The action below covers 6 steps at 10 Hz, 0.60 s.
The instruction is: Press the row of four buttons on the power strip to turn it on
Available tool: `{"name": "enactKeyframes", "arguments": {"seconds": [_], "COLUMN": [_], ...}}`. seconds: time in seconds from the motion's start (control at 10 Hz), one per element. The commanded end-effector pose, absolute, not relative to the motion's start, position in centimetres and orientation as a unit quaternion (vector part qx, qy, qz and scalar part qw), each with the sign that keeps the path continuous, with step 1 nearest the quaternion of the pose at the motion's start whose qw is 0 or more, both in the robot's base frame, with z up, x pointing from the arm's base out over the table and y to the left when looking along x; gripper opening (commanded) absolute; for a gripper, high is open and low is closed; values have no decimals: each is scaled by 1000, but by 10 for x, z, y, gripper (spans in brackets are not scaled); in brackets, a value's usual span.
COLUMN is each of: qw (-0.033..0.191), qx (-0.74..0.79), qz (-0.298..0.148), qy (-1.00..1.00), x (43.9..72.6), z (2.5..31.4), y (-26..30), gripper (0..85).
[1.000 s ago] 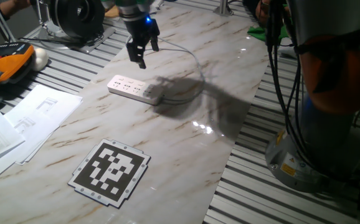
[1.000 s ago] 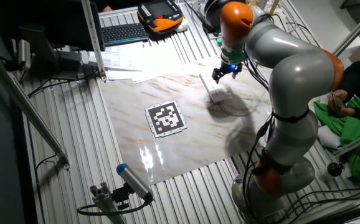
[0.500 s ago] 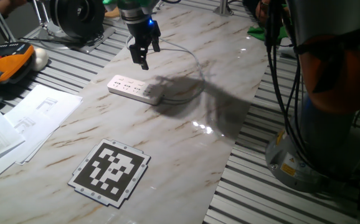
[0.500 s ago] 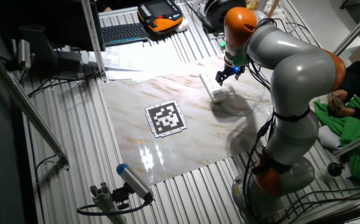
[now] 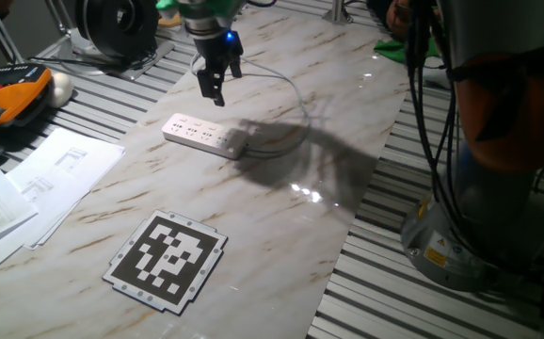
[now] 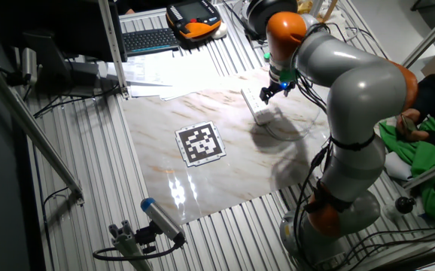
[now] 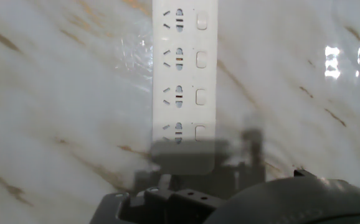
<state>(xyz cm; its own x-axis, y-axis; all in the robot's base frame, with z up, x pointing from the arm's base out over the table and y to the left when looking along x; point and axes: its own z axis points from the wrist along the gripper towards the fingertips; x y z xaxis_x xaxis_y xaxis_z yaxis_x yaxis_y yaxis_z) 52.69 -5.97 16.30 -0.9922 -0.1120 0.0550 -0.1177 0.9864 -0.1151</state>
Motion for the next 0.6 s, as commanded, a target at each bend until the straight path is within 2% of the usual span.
{"name": "enactKeyframes", "arguments": {"seconds": [0.0,0.2,0.5], "qw": [23,13,13], "qx": [71,92,102], "qz": [64,53,41], "qy": [-995,-994,-994], "x": [527,538,551], "z": [163,141,118], "y": [-60,-73,-89], "gripper": [850,850,850]}}
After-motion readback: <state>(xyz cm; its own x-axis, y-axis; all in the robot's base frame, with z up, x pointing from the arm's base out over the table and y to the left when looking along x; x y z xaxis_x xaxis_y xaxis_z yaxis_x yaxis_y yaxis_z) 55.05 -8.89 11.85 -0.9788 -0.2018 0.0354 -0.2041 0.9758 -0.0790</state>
